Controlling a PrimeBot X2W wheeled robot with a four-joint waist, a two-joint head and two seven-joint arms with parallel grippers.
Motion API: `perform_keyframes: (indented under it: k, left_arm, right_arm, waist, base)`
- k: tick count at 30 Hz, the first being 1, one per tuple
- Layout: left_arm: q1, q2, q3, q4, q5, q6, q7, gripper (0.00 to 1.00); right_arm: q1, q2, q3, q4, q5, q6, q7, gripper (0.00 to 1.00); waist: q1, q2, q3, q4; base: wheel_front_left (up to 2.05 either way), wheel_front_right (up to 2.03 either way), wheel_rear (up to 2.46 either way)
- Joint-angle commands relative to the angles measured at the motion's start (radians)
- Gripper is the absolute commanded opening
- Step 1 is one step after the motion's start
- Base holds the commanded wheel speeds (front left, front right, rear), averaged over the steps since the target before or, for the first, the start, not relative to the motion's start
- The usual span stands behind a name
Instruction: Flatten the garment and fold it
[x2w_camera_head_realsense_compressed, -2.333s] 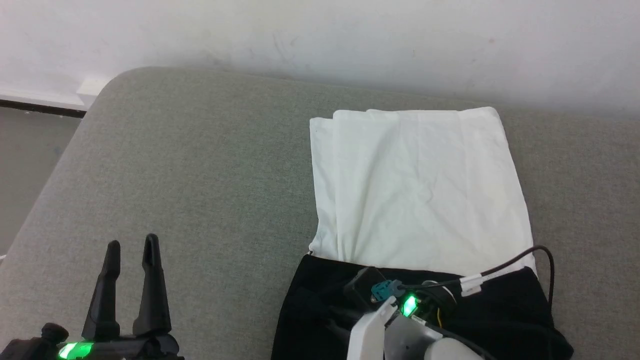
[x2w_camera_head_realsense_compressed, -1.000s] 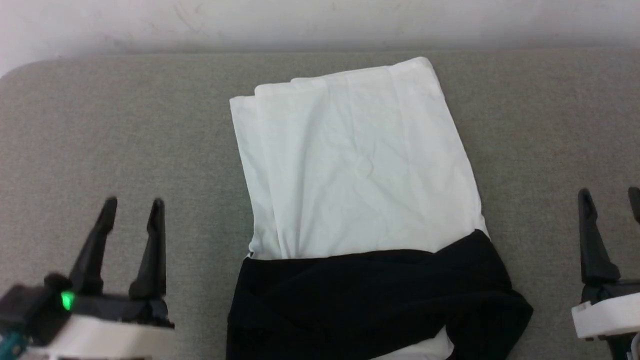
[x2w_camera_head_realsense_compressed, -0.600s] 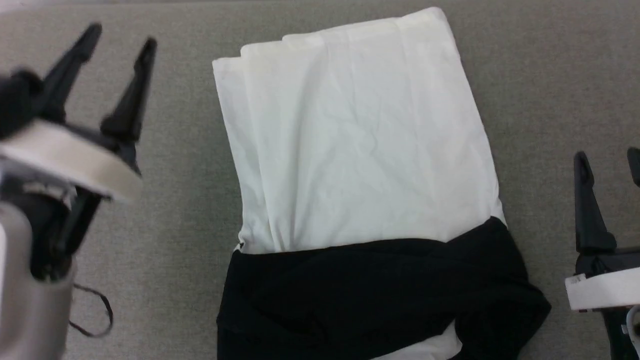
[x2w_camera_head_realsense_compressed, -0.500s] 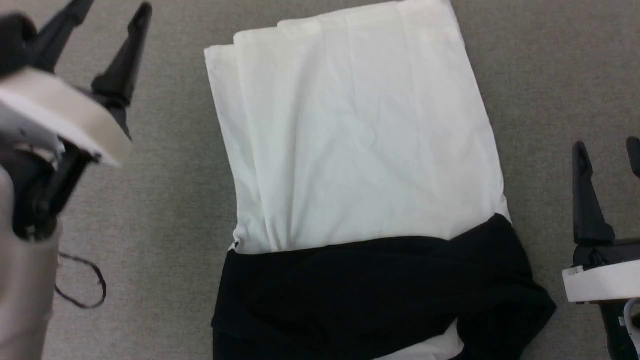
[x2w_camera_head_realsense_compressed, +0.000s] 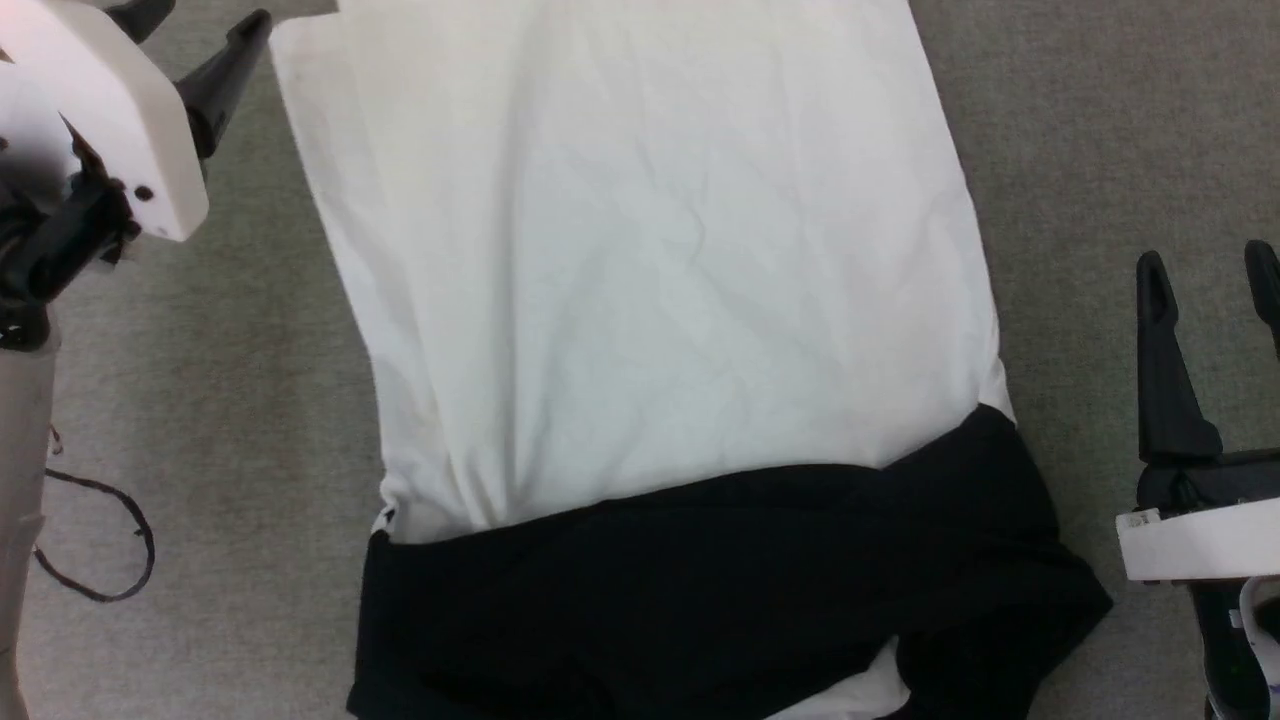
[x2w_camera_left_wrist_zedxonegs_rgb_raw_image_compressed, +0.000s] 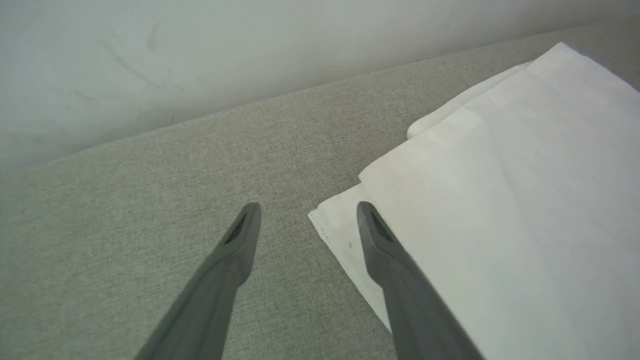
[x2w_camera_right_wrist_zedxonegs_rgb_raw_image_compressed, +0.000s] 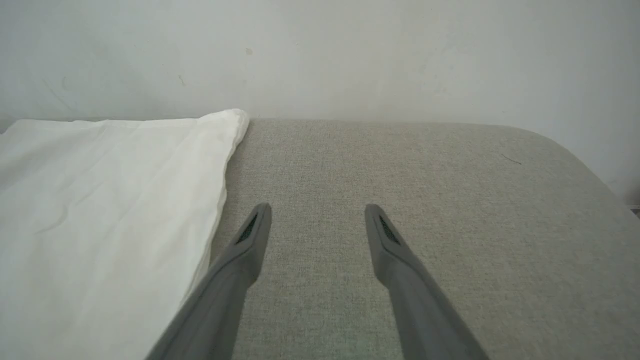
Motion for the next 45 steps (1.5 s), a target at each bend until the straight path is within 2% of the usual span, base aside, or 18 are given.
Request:
perform_keyframes:
  k: [1, 5, 10, 11, 12, 13, 16, 20, 22, 27, 32, 36, 40, 45]
  left_arm:
    - [-0.019, 0.004, 0.0, 0.006, -0.01, -0.008, 0.005, 1.0]
    - [-0.029, 0.003, -0.013, 0.035, -0.031, -0.007, 0.045, 1.0]
    - [-0.001, 0.016, -0.039, 0.054, -0.012, 0.025, 0.105, 1.0]
    - [0.005, 0.019, -0.044, 0.057, -0.01, 0.028, 0.113, 0.87]
    - [0.007, 0.02, -0.047, 0.056, -0.009, 0.027, 0.115, 0.12]
    - [0.01, 0.018, -0.047, 0.055, -0.013, 0.027, 0.115, 0.0]
    - [0.016, 0.007, -0.046, 0.053, -0.033, 0.025, 0.116, 0.0]
    - [0.019, -0.012, -0.034, 0.048, -0.039, 0.023, 0.055, 0.0]
    - [0.026, -0.036, -0.024, 0.042, -0.047, 0.033, 0.016, 0.0]
    - [0.03, -0.069, -0.021, 0.054, -0.065, 0.027, -0.037, 0.0]
    - [0.014, -0.097, -0.025, 0.048, -0.081, 0.023, -0.061, 0.0]
    - [-0.005, -0.124, -0.037, 0.043, -0.083, 0.024, -0.072, 0.0]
    - [-0.021, -0.148, -0.05, 0.041, -0.086, 0.025, -0.082, 0.0]
    - [-0.049, -0.181, -0.065, 0.037, -0.091, 0.024, -0.094, 0.0]
  right_arm:
    - [-0.015, 0.002, -0.002, 0.003, 0.008, -0.001, -0.009, 1.0]
    - [-0.018, 0.002, -0.003, 0.008, 0.014, -0.001, -0.016, 1.0]
    - [-0.025, 0.002, 0.002, 0.007, 0.014, -0.001, -0.019, 1.0]
    - [-0.028, 0.002, 0.003, 0.007, 0.012, -0.001, -0.017, 1.0]
    - [-0.03, 0.002, 0.006, 0.005, 0.007, -0.001, -0.015, 1.0]
    - [-0.033, 0.002, 0.014, 0.004, -0.001, -0.001, -0.01, 1.0]
    - [-0.049, 0.002, 0.03, -0.004, 0.003, -0.001, 0.0, 1.0]
    - [-0.139, 0.002, 0.089, -0.048, -0.022, -0.001, 0.048, 1.0]
    - [-0.222, 0.0, 0.124, -0.079, -0.04, -0.001, 0.086, 1.0]
    - [-0.51, -0.079, 0.224, -0.076, -0.051, -0.001, 0.23, 1.0]
    - [-0.764, -0.087, 0.206, 0.122, -0.01, -0.001, 0.428, 1.0]
    - [-0.879, -0.084, 0.147, 0.31, -0.023, -0.001, 0.552, 1.0]
    - [-0.939, -0.096, 0.118, 0.444, -0.059, -0.001, 0.62, 1.0]
    - [-0.98, -0.114, 0.117, 0.534, -0.087, -0.001, 0.665, 1.0]
  waist:
    - [-0.0002, 0.0, 0.039, -0.037]
    - [-0.0002, 0.0, 0.067, -0.053]
    - [-0.0002, 0.0, 0.082, -0.062]
    - [-0.0002, 0.0, 0.084, -0.063]
    - [-0.0002, 0.0, 0.086, -0.062]
    - [-0.0002, 0.0, 0.086, -0.06]
    - [-0.0002, 0.0, 0.081, -0.051]
    - [-0.0002, 0.0, 0.047, -0.027]
    - [-0.0002, 0.0, 0.027, -0.011]
    - [-0.0002, 0.0, -0.001, 0.027]
    - [-0.0002, 0.0, 0.011, 0.064]
    - [-0.0002, 0.0, 0.035, 0.093]
    - [-0.0002, 0.0, 0.064, 0.12]
    - [-0.0002, 0.0, 0.106, 0.163]
  base:
    - [0.0, 0.0, 0.0]
    - [0.0, 0.0, 0.0]
    - [0.0, 0.0, 0.0]
    - [0.0, 0.0, 0.0]
    - [0.0, 0.0, 0.0]
    - [0.0, 0.0, 0.0]
    - [0.0, 0.0, 0.0]
    - [0.0, 0.0, 0.0]
    - [0.0, 0.0, 0.0]
    - [0.0, 0.0, 0.0]
    - [0.0, 0.0, 0.0]
    - [0.0, 0.0, 0.0]
    - [0.0, 0.0, 0.0]
    - [0.0, 0.0, 0.0]
